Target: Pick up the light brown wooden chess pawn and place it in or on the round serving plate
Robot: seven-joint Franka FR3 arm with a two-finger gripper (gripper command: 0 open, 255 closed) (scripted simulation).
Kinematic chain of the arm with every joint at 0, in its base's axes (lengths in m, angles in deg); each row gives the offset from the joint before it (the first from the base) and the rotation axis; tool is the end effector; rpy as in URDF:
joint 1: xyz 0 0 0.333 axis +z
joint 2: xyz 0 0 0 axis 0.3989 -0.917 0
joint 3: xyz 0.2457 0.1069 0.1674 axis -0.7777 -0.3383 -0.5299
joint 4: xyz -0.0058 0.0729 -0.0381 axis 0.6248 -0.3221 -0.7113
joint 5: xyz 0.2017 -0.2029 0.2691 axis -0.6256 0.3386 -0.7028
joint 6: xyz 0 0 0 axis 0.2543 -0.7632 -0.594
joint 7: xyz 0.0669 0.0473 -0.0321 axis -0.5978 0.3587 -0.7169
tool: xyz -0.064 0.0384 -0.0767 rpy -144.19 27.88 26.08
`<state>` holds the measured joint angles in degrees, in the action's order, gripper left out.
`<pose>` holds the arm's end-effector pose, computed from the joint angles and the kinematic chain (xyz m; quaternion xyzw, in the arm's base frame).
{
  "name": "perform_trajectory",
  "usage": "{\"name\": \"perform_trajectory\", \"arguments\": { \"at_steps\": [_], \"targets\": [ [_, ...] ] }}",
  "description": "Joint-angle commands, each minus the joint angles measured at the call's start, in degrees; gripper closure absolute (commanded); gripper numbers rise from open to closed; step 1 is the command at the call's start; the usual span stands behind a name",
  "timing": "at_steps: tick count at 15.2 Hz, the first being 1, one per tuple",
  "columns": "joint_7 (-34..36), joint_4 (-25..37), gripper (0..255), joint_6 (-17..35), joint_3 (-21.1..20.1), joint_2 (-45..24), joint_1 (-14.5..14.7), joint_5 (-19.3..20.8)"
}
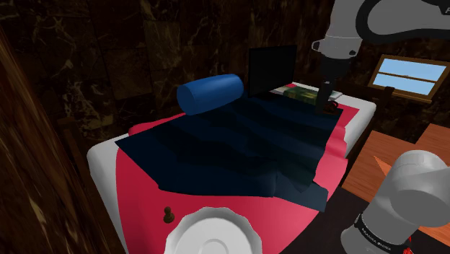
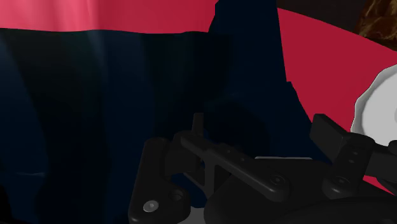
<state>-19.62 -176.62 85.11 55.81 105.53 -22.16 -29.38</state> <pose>0.2902 0.0058 0.6018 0.9942 0.0957 -0.0027 0.0495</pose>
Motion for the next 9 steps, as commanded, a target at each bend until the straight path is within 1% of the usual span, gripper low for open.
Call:
{"name": "perform_trajectory", "arguments": {
  "at_steps": [1, 9],
  "targets": [
    [0.00, 0.00, 0, 0.00, 0.00, 0.00, 0.00, 0.00],
    [8.29, -2.34, 0, 9.53, -7.35, -8.19, 2.69, -5.58]
  ]
}}
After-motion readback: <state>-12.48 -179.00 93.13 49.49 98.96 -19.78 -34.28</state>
